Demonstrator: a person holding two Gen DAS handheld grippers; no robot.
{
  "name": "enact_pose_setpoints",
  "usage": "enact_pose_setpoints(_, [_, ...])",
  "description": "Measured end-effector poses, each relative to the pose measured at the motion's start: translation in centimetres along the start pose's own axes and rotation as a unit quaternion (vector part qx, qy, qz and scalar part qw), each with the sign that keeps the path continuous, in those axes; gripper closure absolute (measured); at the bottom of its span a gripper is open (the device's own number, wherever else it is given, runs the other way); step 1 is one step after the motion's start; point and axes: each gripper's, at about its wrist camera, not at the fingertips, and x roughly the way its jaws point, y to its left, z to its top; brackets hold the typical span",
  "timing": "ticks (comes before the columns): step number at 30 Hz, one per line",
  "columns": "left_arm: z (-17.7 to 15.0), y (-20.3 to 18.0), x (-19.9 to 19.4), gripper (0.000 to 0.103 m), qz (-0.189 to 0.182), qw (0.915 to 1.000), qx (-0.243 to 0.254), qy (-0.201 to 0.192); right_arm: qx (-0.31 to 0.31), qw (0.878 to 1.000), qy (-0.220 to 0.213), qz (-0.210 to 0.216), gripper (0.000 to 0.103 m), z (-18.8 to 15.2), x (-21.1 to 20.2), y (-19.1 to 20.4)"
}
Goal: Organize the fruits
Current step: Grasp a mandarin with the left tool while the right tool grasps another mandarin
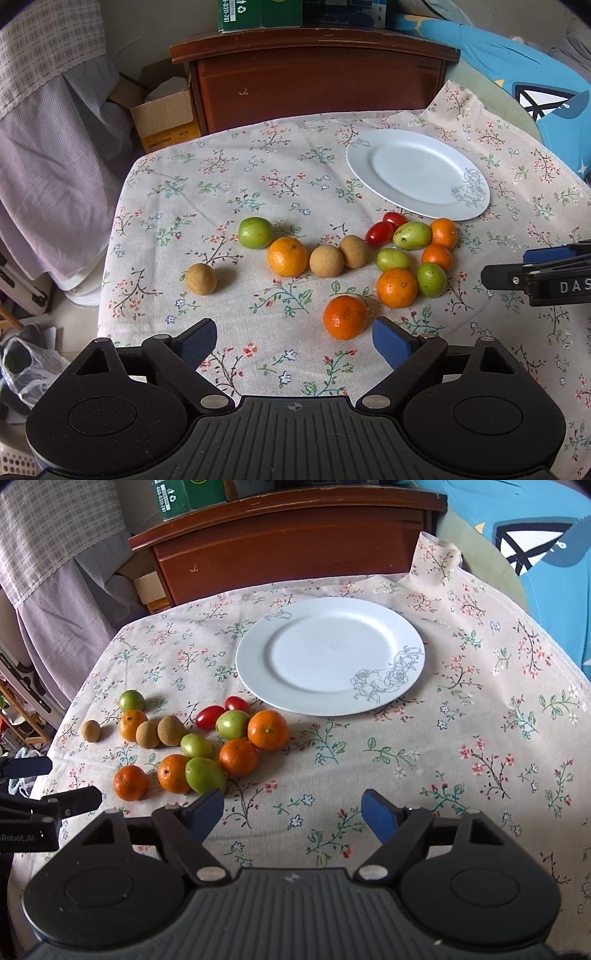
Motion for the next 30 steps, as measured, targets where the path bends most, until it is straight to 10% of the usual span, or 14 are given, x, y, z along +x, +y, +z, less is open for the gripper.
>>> enact_pose_setpoints(10, [0.4, -1.0, 2.0, 0.040, -0.033, 0.9994, -0.001, 0.009, 0.031, 0.999, -0.014, 0.017, 0.053, 2.2, 2.0, -0.1])
enact_pose_setpoints(24, [0.3, -1.2, 3.0, 0.041, -0.037, 0.9992, -0.011, 0.010, 0.050, 0.998, -0.014, 0.038, 0.058, 3.0, 4.1, 0.1])
enact_pose_setpoints(30, [0.1, -1.3, 3.2, 0.058, -0.049, 0.9987, -0.013, 0.010, 0.062, 0.996, -0.012, 0.058, 0.066, 3.0, 4.1, -0.2])
